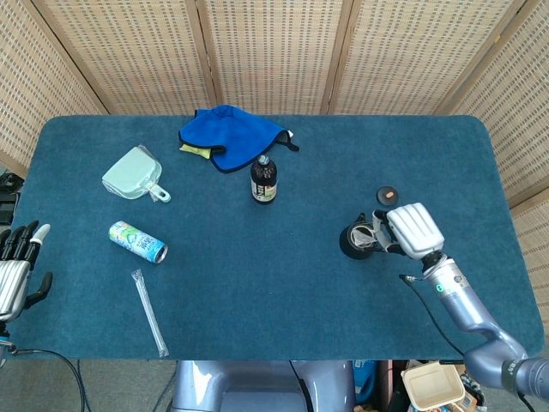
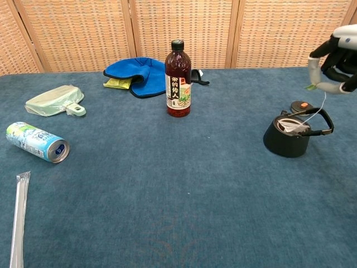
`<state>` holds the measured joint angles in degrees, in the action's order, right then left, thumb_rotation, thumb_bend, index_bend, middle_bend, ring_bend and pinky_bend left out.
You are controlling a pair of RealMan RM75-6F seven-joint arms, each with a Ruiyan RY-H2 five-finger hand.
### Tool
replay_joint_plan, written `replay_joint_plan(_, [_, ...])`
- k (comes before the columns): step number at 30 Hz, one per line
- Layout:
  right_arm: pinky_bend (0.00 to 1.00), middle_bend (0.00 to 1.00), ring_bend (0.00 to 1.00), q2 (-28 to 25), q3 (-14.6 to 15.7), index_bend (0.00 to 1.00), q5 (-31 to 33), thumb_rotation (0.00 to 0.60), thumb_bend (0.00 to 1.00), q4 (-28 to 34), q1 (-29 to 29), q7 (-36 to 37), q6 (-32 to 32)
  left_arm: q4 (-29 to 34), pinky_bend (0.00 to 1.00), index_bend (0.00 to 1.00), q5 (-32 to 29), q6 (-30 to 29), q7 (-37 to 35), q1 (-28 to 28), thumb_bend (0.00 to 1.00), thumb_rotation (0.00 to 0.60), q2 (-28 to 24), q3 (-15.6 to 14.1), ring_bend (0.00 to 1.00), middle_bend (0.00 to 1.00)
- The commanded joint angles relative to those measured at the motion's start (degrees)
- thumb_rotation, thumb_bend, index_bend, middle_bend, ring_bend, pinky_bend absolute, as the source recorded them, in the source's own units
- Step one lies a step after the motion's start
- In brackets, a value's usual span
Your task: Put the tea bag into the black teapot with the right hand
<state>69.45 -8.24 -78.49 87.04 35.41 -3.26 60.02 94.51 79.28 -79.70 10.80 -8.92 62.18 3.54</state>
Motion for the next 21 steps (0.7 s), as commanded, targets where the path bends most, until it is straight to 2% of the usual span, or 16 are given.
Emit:
replay_joint_plan(1, [0.98,0.89,0.87,1.33,0.85,0.62,-1.3,0.6,0.61,-0.54,0.4,-1.29,-0.33,-0.08,0.0,0.0,-0.07,-0.06,-0.1,0.05,0.48,0.6,-0.01,0.03,0.0,0.0])
replay_joint_plan(15, [0.98,0.88,0.87,4.11,3.21,0.61,-5.53,0.6,0.62,-1.1,1.24,-5.89,-0.66,-0.58,0.0,0.0,-0.25,-0.07,-0.51,0.22,0.48,0.6,0.08,-0.02,0.0,0.0])
replay_joint_plan(21, [0.98,0.87,0.87,4.97,4.52,0.56,-7.25,0.6,0.62,-1.39,1.54,-7.57,-1.28,-0.76,0.0,0.0,-0.25,-0.14,-0.66,0.35,0.48,0.6,0.11,-0.09,0.0,0.0])
